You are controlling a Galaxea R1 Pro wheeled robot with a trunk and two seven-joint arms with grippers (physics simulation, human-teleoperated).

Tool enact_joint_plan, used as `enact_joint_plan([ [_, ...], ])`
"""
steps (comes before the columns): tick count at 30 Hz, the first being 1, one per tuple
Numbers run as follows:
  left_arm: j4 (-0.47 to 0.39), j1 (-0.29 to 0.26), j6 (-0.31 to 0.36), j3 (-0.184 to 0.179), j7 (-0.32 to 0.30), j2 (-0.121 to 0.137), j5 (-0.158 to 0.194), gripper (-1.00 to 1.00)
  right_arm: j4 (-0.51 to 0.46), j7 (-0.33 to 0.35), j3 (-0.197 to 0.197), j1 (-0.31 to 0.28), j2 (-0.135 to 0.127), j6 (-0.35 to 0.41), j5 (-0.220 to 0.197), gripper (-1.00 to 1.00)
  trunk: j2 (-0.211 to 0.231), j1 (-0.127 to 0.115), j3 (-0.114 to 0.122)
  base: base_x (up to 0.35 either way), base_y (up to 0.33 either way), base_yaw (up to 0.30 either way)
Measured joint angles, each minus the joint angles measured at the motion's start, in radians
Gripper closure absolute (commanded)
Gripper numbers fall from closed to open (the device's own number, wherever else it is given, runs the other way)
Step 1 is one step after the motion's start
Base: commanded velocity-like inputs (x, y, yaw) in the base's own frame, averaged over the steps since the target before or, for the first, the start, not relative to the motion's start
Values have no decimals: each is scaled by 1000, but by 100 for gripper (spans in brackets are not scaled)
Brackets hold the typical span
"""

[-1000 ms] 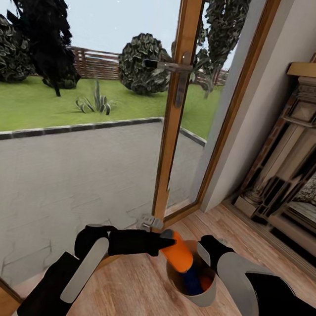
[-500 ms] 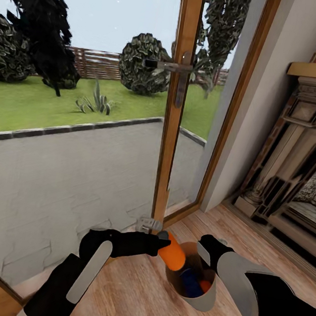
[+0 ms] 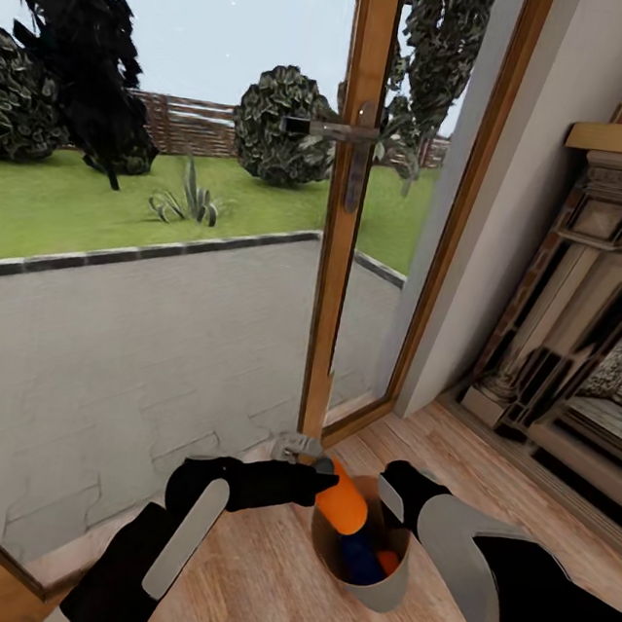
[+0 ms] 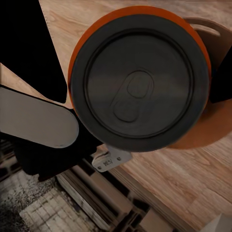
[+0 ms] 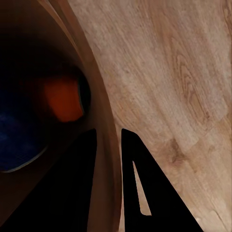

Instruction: Put the three can of soda from the living room inside the tash can in the kitchen.

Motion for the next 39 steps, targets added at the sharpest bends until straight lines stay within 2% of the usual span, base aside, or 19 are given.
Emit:
enact_joint_plan([
  [7,31,0,-20,-2,9,-10,-4,100,-5,0,8,0,4,2,2,100,0,0,0,0,0,0],
  [9,54,-1,-28,-12,25,-15,-2,100,-16,1,0,0,6,0,3,100,0,0,0,0,0,0],
  [14,74,-1,-46,-44,57,-16,0,100,-22,0,14,0,10,2,6,100,0,0,0,0,0,0],
  [18,78,-1,-49,-51,80,-17,-2,100,-23,1,-2,0,14,-2,-5,100,0,0,0,0,0,0],
  [23,107,-1,-71,-57,98,-18,-1,100,-23,0,13,0,18,1,2,100,0,0,0,0,0,0],
  [29,124,-2,-106,-83,115,-18,0,100,-22,1,4,0,27,1,-4,100,0,0,0,0,0,0],
  [39,164,-2,-152,-101,136,-21,-1,100,-21,3,3,0,42,1,-6,100,0,0,0,0,0,0],
])
